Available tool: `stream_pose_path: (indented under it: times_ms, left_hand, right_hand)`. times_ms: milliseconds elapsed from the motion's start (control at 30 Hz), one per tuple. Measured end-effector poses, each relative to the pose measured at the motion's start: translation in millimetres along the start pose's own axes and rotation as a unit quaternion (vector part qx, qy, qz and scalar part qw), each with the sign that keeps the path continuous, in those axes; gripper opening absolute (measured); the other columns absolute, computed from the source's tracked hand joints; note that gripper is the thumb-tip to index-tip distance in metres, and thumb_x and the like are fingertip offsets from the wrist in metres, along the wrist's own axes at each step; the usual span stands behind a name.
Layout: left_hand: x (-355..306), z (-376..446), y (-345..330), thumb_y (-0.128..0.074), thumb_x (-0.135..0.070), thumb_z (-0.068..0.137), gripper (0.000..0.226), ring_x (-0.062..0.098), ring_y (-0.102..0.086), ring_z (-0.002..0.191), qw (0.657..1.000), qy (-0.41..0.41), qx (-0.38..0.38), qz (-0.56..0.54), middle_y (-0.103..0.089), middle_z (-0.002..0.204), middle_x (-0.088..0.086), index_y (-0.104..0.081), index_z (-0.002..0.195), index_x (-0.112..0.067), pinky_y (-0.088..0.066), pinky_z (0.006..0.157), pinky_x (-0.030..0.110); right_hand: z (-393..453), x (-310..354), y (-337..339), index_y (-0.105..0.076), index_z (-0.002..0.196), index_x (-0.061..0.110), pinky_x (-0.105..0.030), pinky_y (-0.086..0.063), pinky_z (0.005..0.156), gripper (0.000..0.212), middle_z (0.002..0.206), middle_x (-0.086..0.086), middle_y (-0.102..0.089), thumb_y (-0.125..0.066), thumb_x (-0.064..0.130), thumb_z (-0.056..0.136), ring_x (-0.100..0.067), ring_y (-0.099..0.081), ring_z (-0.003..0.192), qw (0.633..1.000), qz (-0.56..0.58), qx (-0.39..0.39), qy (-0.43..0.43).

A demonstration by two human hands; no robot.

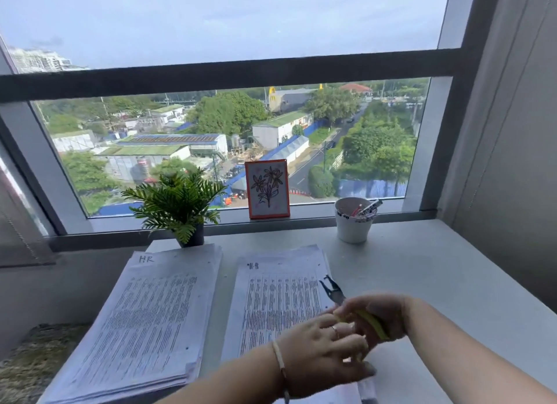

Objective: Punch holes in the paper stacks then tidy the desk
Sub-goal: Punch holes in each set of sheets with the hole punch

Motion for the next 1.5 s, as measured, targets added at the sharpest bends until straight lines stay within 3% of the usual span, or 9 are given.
stream_pose_path:
  times_ms: [133,267,367,500,567,667,900,1100,1500]
  left_hand:
    - [42,-60,13,-0.062,-0.044,0.075,0.051,0.002,-0.053,0.088,0.929,0.368,0.003,-0.043,-0.051,0.110,-0.012,-0.046,0.124,-0.038,-0.051,0.079,0.024]
    - [106,-162,28,-0.061,-0.049,0.085,0.040,0.012,-0.057,0.088,0.614,0.746,0.078,-0.244,-0.052,0.105,-0.003,-0.043,0.113,-0.025,-0.051,0.081,0.029]
    - [109,-172,34,-0.067,-0.047,0.077,0.043,0.017,-0.049,0.045,0.388,0.802,0.037,-0.453,-0.056,0.062,0.004,-0.062,0.082,-0.005,-0.043,0.047,0.023]
    - [97,-148,29,-0.063,-0.020,0.076,0.032,0.029,-0.072,0.069,0.280,0.723,0.013,-0.632,-0.071,0.091,0.023,-0.074,0.086,0.008,-0.057,0.057,0.032]
    - [106,-143,25,-0.062,-0.004,0.081,0.031,0.035,-0.071,0.079,0.296,0.706,-0.038,-0.642,-0.067,0.106,0.028,-0.065,0.108,0.012,-0.059,0.065,0.042]
    - [126,-126,26,-0.061,0.004,0.084,0.023,0.029,-0.071,0.076,0.441,0.687,-0.126,-0.563,-0.071,0.095,0.023,-0.061,0.106,0.007,-0.059,0.061,0.035]
    - [119,-90,56,-0.065,-0.026,0.084,0.019,0.006,-0.069,0.075,0.679,0.602,-0.248,-0.339,-0.073,0.083,0.001,-0.066,0.098,-0.014,-0.053,0.060,0.018]
    - [112,-106,36,-0.076,-0.021,0.076,0.012,0.013,-0.065,0.071,0.623,0.671,-0.234,-0.327,-0.072,0.075,-0.003,-0.069,0.085,-0.018,-0.051,0.060,0.022]
    - [98,-122,11,-0.068,-0.028,0.083,0.024,0.019,-0.059,0.063,0.599,0.699,-0.208,-0.331,-0.066,0.065,0.004,-0.068,0.078,-0.005,-0.045,0.055,0.025]
  right_hand:
    - [7,-10,5,-0.069,0.106,-0.001,-0.043,-0.056,0.075,0.032,0.086,-0.010,-0.066,-0.057,0.016,0.082,-0.026,-0.063,0.072,0.999,0.024,-0.045,0.000]
    - [-4,1,9,-0.062,0.121,-0.008,-0.043,-0.057,0.068,0.043,0.084,-0.019,-0.067,-0.048,0.016,0.088,-0.030,-0.066,0.069,0.987,0.141,-0.027,0.069]
    - [-14,9,4,-0.059,0.122,-0.011,-0.041,-0.056,0.058,0.045,0.070,-0.022,-0.066,-0.053,0.011,0.083,-0.032,-0.065,0.058,0.968,0.220,-0.016,0.117]
    - [-23,15,4,-0.063,0.120,-0.006,-0.043,-0.056,0.063,0.064,0.074,-0.022,-0.066,-0.077,0.012,0.060,-0.032,-0.065,0.063,0.969,0.202,-0.015,0.141]
    - [-30,20,3,-0.066,0.120,0.000,-0.042,-0.054,0.069,0.057,0.081,-0.017,-0.068,-0.073,0.017,0.066,-0.027,-0.064,0.068,0.984,0.097,-0.052,0.141]
    - [-44,44,2,-0.068,0.115,0.008,-0.036,-0.048,0.072,0.047,0.114,-0.013,-0.069,-0.070,0.025,0.071,-0.022,-0.058,0.078,0.967,-0.093,-0.155,0.180]
    - [-62,73,-13,-0.068,0.097,0.018,-0.024,-0.046,0.080,0.013,0.095,0.011,-0.059,-0.059,0.027,0.093,-0.004,-0.056,0.085,0.807,-0.339,-0.316,0.366]
    - [-32,38,-14,-0.065,0.110,0.008,-0.018,-0.043,0.076,0.020,0.105,-0.012,-0.066,-0.056,0.017,0.095,-0.024,-0.060,0.098,0.817,-0.327,-0.358,0.312]
    - [-21,28,-12,-0.069,0.088,0.027,-0.024,-0.047,0.078,0.026,0.095,0.010,-0.065,-0.061,0.002,0.088,-0.007,-0.062,0.086,0.780,-0.330,-0.415,0.333]
Point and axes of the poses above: each hand's wrist, its own z-axis towards the middle knuckle, its own y-axis out of the back of the hand, x = y × z, the point moved 5 cm from there along z, towards the middle knuckle
